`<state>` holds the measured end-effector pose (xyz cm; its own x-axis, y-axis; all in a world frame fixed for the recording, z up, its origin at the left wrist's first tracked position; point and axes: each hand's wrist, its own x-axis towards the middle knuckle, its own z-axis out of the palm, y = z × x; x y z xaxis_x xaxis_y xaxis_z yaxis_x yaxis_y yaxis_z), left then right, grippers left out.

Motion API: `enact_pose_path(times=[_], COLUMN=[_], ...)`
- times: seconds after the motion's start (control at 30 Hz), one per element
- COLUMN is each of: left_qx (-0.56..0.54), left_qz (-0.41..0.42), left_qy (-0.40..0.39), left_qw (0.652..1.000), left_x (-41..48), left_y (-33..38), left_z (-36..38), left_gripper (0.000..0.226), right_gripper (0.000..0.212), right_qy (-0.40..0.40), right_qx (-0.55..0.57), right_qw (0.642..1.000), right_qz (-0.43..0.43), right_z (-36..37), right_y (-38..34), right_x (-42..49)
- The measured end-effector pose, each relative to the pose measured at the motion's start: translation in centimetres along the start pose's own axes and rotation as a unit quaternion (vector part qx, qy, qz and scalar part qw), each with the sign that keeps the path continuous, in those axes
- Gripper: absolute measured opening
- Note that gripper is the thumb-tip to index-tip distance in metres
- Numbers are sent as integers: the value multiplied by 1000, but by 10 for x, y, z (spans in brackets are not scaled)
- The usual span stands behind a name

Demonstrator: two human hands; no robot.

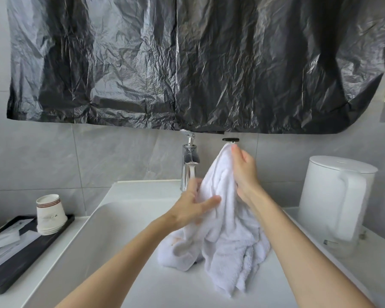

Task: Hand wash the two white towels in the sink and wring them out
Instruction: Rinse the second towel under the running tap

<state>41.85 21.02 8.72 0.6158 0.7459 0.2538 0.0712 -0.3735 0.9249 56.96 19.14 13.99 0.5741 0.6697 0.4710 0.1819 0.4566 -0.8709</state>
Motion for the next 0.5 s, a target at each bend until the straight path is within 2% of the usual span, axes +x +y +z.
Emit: enact_pose_path(times=[0.1,0.17,0.2,0.27,0.3,0.4,0.47,0.5], left_qx=[34,33,49,96,94,-23,-100,-87], left_qz=[21,24,27,21,-8,-121,-136,-121], left_qy=[22,30,43,81,109,205,194,163], left_qw=[999,999,998,992,990,971,966,975], left_x=[2,4,3,2,4,12,14,13], left_y=[5,6,7,2,-2,-7,-7,-7], left_z=[-3,-7,-9,-11,-13,-28,-42,-47], left_gripper=[26,12,7,19,23,24,30,36], right_gripper=[50,64,64,55,49,31,33,34], right_qy=[20,17,9,-17,-33,-81,-105,-101], right_qx=[75,81,67,18,-12,-120,-178,-180], right_qw=[996,995,995,997,997,989,978,978], right_qz=[39,62,69,77,71,29,19,13], right_z=[-6,-8,-7,-4,-3,-2,-1,0], right_y=[-6,-4,-3,5,9,17,16,17], right_x=[9,11,10,6,5,1,-3,-3])
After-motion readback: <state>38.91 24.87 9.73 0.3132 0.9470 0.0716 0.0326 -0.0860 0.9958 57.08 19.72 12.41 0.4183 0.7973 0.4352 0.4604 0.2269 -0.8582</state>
